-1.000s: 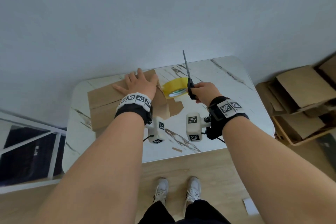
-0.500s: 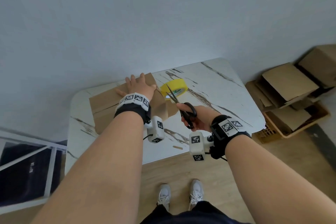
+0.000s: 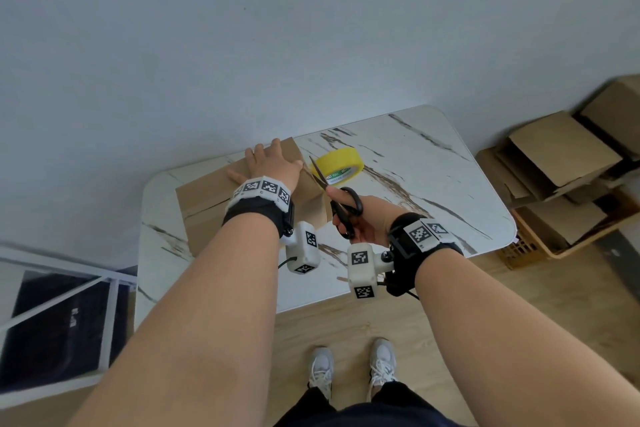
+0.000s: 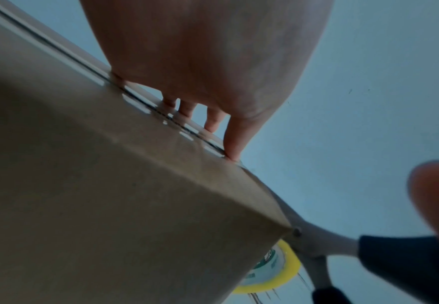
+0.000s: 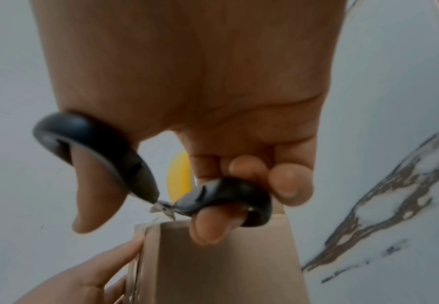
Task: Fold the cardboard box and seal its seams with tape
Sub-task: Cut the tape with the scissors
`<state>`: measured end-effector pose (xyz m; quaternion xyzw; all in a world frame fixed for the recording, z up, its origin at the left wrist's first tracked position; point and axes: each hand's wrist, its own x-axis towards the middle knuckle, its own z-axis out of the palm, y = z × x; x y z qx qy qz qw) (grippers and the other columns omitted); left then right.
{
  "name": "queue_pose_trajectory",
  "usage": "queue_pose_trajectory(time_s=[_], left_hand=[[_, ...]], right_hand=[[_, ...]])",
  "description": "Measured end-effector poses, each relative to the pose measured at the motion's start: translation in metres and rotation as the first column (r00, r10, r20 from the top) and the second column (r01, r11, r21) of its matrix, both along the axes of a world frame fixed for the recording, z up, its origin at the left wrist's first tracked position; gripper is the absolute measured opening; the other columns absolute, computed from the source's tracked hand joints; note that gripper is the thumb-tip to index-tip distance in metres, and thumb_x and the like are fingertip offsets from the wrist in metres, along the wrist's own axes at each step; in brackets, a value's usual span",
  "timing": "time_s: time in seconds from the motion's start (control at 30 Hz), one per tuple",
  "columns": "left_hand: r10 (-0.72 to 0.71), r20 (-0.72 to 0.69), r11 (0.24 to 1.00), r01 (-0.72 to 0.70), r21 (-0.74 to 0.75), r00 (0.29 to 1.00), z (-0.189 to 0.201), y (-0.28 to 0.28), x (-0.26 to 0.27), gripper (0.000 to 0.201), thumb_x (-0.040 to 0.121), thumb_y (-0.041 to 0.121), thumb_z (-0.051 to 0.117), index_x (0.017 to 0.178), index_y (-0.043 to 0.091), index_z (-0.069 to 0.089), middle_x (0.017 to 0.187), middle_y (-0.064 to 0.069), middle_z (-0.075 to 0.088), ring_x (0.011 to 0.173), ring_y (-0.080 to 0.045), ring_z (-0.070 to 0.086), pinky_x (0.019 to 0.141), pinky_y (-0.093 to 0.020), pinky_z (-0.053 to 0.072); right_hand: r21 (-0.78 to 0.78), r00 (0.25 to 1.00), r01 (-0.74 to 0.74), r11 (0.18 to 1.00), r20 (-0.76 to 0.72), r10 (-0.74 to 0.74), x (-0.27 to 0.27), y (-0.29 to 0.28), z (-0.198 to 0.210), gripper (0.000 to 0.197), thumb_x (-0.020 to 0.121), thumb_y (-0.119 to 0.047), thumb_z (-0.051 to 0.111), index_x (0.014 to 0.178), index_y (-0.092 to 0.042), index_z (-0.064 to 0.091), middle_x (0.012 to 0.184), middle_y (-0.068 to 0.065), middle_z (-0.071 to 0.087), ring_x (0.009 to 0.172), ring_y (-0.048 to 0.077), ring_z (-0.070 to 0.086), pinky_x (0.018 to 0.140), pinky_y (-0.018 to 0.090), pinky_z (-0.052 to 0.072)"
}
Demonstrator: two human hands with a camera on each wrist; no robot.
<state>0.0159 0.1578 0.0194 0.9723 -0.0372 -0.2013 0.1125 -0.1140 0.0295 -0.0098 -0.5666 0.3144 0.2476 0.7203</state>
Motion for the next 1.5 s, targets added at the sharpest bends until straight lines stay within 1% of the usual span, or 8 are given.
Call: queue_pose_trajectory(time_s=[0.33,0.47,0.67,0.73,0.9,1.03,1.2,1.5], left_hand=[[0.045,-0.010,0.997,-0.046,-0.059,0.999,0.007,-0.001,0.002,0.062,0.088,0.043,0.051,0.144,0.034,0.026,0.154,-0.001,0.022,0.146,-0.021,0.008,0.111,-0.067,0.000],[0.067,0.019,0.993,-0.065,-0.100,0.998,0.007,-0.006,0.009,0.059,0.079,0.027,0.056,0.136,0.024,0.040,0.140,-0.007,0.042,0.135,-0.027,0.033,0.115,-0.051,0.017],[-0.216,0.065,0.951,0.225,-0.210,0.974,0.016,-0.033,0.017,0.056,0.083,-0.001,0.049,0.135,0.020,0.050,0.152,-0.004,0.033,0.141,-0.022,0.029,0.119,-0.039,0.017],[-0.291,-0.009,0.951,0.288,-0.114,0.957,0.018,-0.044,0.015,0.050,0.087,0.005,0.046,0.132,0.027,0.054,0.152,-0.001,0.034,0.141,-0.022,0.029,0.120,-0.044,0.013],[-0.399,-0.116,0.880,0.416,0.231,0.909,0.013,-0.059,0.010,0.050,0.080,0.052,0.060,0.126,0.033,0.058,0.144,0.002,0.044,0.137,-0.025,0.033,0.115,-0.058,0.011],[-0.390,-0.057,0.868,0.388,0.312,0.919,0.003,-0.063,0.010,0.045,0.074,0.049,0.064,0.112,0.024,0.066,0.122,-0.003,0.058,0.122,-0.028,0.045,0.111,-0.058,0.019],[-0.424,-0.086,0.838,0.427,0.338,0.901,0.000,-0.061,0.007,0.045,0.083,0.054,0.058,0.127,0.040,0.056,0.140,-0.004,0.040,0.137,-0.032,0.024,0.114,-0.061,0.006],[-0.437,-0.031,0.858,0.427,0.284,0.899,-0.004,-0.056,0.007,0.043,0.090,0.050,0.051,0.132,0.041,0.049,0.138,-0.006,0.044,0.137,-0.032,0.026,0.114,-0.063,0.004]], right_hand=[[-0.103,0.995,-0.086,0.991,0.033,0.089,0.013,0.002,-0.002,0.045,0.080,-0.053,0.069,0.065,-0.012,0.057,0.057,0.003,0.054,0.046,0.013,0.045,0.050,0.021,0.039],[-0.127,0.990,-0.123,0.984,0.057,0.131,0.010,0.000,-0.003,0.043,0.082,-0.049,0.069,0.060,-0.015,0.054,0.052,0.000,0.051,0.043,0.011,0.044,0.055,0.023,0.038],[-0.123,0.987,-0.134,0.983,0.067,0.143,0.012,-0.004,-0.009,0.043,0.078,-0.049,0.073,0.065,-0.011,0.058,0.056,0.004,0.051,0.047,0.016,0.043,0.050,0.024,0.037],[-0.116,0.987,-0.135,0.984,0.069,0.143,0.012,-0.005,-0.011,0.043,0.078,-0.049,0.073,0.065,-0.011,0.057,0.057,0.005,0.051,0.048,0.016,0.042,0.049,0.024,0.037],[-0.144,0.985,-0.152,0.978,0.059,0.162,0.014,-0.010,-0.013,0.042,0.081,-0.045,0.071,0.064,-0.011,0.056,0.056,0.004,0.051,0.046,0.016,0.043,0.049,0.024,0.037],[-0.126,0.982,-0.166,0.978,0.072,0.176,0.015,-0.014,-0.014,0.045,0.079,-0.050,0.072,0.063,-0.011,0.057,0.056,0.005,0.052,0.049,0.018,0.042,0.050,0.025,0.037],[-0.116,0.978,-0.190,0.975,0.070,0.198,0.014,-0.016,-0.017,0.046,0.078,-0.051,0.073,0.062,-0.010,0.057,0.055,0.005,0.050,0.048,0.018,0.041,0.050,0.025,0.036],[-0.295,0.964,-0.263,0.919,-0.050,0.260,0.000,-0.032,-0.024,0.048,0.072,-0.058,0.075,0.067,-0.011,0.065,0.055,0.002,0.057,0.047,0.017,0.044,0.052,0.025,0.039]])
